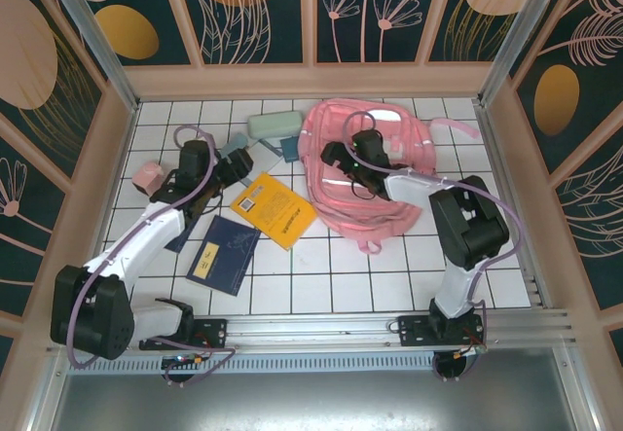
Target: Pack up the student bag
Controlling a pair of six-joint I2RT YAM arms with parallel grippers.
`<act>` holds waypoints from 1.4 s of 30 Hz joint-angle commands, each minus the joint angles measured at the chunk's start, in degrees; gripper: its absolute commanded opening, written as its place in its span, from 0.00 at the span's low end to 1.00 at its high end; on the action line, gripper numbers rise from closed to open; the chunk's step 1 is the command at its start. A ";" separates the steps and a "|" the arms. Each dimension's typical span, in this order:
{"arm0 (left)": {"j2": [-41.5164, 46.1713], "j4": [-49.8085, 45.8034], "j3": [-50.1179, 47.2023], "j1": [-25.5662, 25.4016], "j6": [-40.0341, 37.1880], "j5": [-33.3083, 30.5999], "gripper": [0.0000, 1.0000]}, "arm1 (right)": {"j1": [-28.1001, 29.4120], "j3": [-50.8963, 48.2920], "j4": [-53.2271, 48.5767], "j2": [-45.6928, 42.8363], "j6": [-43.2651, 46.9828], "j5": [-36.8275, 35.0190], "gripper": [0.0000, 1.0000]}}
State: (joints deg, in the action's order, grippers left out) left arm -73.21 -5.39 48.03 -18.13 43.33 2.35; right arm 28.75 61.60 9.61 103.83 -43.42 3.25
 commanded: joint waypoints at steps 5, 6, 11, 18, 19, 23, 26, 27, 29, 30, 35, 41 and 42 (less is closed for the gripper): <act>-8.23 3.33 4.26 -8.77 4.75 -0.39 0.74 | -0.28 0.32 -11.10 -6.86 6.15 -6.13 0.99; -10.29 3.53 5.54 -9.57 4.91 -0.21 0.73 | -1.01 -0.94 -12.34 -8.38 7.55 -6.76 0.99; -21.43 4.44 14.01 -11.49 4.01 -0.58 0.62 | -7.35 -9.76 -14.15 -15.49 14.46 -4.88 0.99; -38.54 3.00 27.30 -11.49 0.85 -3.21 0.43 | -10.88 -19.58 -11.93 -18.89 20.39 -0.16 0.68; -40.77 2.56 29.32 -11.49 0.51 -2.74 0.38 | -10.80 -20.39 -11.71 -19.26 20.16 0.20 0.66; -48.67 -0.35 37.00 -11.49 -0.22 -1.65 0.33 | -9.12 -25.08 -10.79 -22.46 17.60 2.20 0.46; -52.08 -1.00 41.08 -11.49 -0.97 -0.54 0.33 | -4.30 -28.32 -11.04 -25.07 14.90 0.97 0.45; -53.50 -1.34 43.18 -11.49 -1.16 -0.05 0.31 | -2.40 -28.97 -11.47 -25.85 13.72 0.28 0.45; -56.30 -2.42 47.34 -11.57 -1.73 0.67 0.30 | 0.68 -30.17 -11.29 -27.04 11.09 -0.15 0.45; -57.89 -3.26 49.65 -11.58 -1.73 0.66 0.31 | 2.01 -30.60 -11.02 -27.67 9.60 -0.31 0.45; -64.75 -4.90 59.55 -11.83 -0.37 2.07 0.32 | 7.69 -29.83 -8.68 -26.94 5.36 -0.70 0.45; -68.77 -12.27 73.38 -12.19 -2.49 1.45 0.40 | 10.88 -23.03 -4.70 -17.60 4.49 1.46 0.43; -67.51 -12.93 73.56 -12.06 -3.48 0.37 0.43 | 11.57 -21.55 -4.44 -16.09 4.55 1.18 0.43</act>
State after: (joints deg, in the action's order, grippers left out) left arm -142.08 -13.58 117.73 -29.82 42.28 3.62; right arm 38.30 37.41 4.56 83.13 -36.88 1.17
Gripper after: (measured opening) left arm 0.412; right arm 0.430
